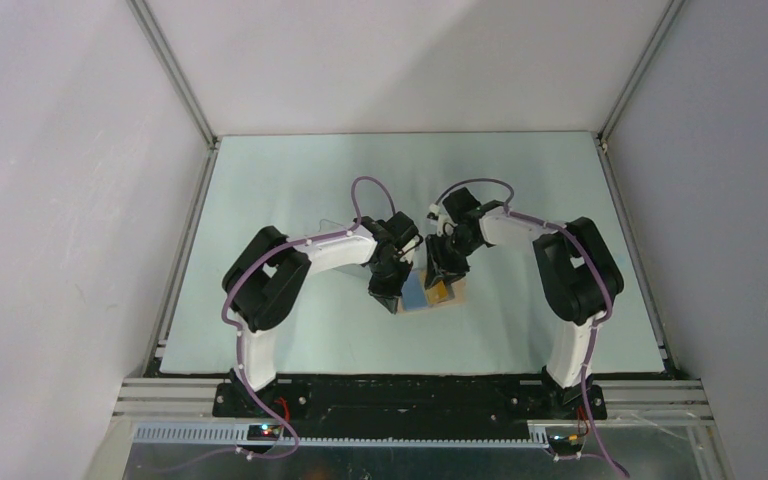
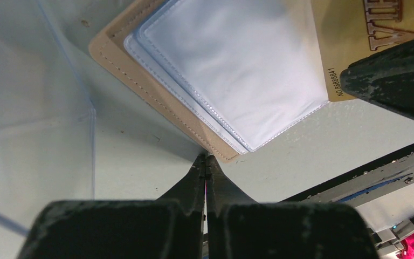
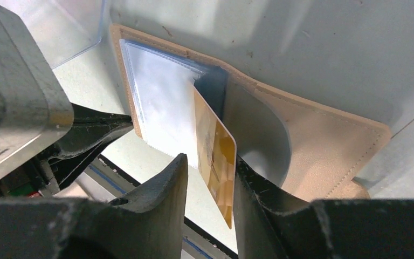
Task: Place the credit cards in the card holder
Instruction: Insert the credit card into the card holder.
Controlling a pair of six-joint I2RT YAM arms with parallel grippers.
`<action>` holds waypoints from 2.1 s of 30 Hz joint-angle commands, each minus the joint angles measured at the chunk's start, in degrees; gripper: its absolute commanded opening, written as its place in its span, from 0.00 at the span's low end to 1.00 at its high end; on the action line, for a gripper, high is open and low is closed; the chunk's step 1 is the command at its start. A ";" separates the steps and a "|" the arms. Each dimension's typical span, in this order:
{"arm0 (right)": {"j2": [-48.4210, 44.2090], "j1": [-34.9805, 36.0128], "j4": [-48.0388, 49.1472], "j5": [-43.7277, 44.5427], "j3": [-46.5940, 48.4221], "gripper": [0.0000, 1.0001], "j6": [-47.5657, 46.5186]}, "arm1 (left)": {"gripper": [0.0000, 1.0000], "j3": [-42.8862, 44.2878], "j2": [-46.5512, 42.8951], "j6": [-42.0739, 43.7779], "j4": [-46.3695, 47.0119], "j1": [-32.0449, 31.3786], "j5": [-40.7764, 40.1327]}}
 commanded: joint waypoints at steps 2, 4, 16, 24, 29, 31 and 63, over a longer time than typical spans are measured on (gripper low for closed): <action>-3.69 -1.13 0.26 -0.26 -0.49 0.35 1.11 | 0.00 0.76 1.76 0.00 1.07 -0.50 -1.41; -4.13 -2.01 1.24 -1.67 -1.26 0.34 1.51 | 0.00 0.79 1.76 0.06 1.08 -0.44 -1.42; -3.91 -4.76 5.57 -10.44 -4.44 0.05 2.87 | 0.00 0.64 2.15 0.25 1.11 -0.46 -1.35; -3.53 -5.93 8.76 -10.49 -5.89 0.00 2.27 | 0.00 0.68 2.17 0.36 1.08 -0.45 -1.34; -2.84 -7.31 11.71 -11.56 -7.62 0.00 1.59 | 0.00 0.66 2.29 0.26 1.13 -0.51 -1.16; -1.91 -7.67 12.10 -11.37 -7.90 0.00 1.35 | 0.00 0.70 2.29 0.23 1.11 -0.43 -1.21; 1.40 -5.82 5.66 -6.68 -1.65 0.00 -7.69 | 0.00 0.02 2.12 -0.09 1.11 -0.44 -0.97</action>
